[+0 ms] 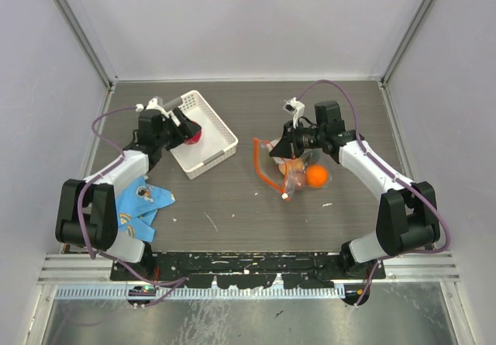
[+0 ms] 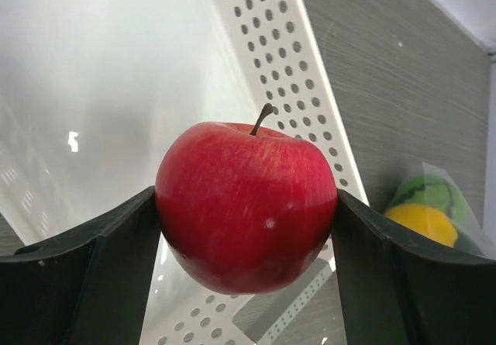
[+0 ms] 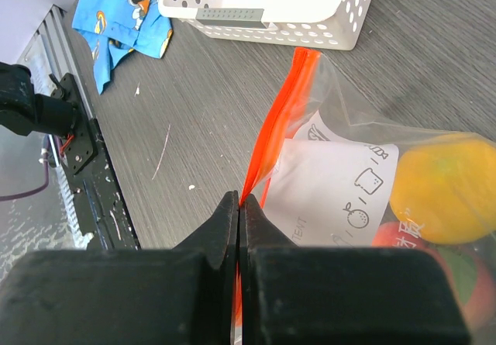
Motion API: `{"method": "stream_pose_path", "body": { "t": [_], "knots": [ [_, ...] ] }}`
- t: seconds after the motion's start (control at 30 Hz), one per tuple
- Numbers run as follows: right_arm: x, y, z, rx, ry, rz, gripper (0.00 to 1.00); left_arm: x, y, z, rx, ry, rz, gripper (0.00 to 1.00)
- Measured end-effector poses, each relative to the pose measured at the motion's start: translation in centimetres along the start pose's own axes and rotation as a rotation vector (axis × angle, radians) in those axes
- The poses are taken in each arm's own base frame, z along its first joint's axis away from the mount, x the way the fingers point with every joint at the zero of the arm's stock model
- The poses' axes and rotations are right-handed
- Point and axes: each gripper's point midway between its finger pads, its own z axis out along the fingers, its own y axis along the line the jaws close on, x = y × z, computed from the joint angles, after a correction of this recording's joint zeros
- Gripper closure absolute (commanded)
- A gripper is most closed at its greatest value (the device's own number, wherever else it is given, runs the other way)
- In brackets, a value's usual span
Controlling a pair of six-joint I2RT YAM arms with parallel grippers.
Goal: Open the zip-top bag and remove the fake food
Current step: Place the fake fruit in the bin.
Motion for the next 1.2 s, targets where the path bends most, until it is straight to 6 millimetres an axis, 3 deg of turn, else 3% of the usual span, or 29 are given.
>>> {"method": "stream_pose_path", "body": {
  "t": [0.07,0.43,0.63,0.93,1.2],
  "knots": [
    [0.0,0.0,0.0,-0.001,0.0,0.0,0.99,0.0,0.6,0.7,-0.038,0.011,-0.015,0.0],
    [-0.1,0.0,0.0,-0.002,0.003,0.002,0.99,-1.4,1.4,0.8,-0.104,-0.047,-0.031,0.02],
    [-0.3,0.1,0.0,-0.002,0.0,-0.001,0.99,-3.1,-0.8,-0.8,-0.003,-0.118,-0.015,0.02],
    [-0.3,0.1,0.0,-0.005,0.002,-0.004,0.99,0.0,-2.4,-2.7,0.178,-0.067,-0.047,0.0],
    [-0.3,0.1,-0.1,-0.006,0.004,-0.012,0.99,1.3,-6.8,-5.8,0.373,-0.066,-0.017,0.03]
  ]
}}
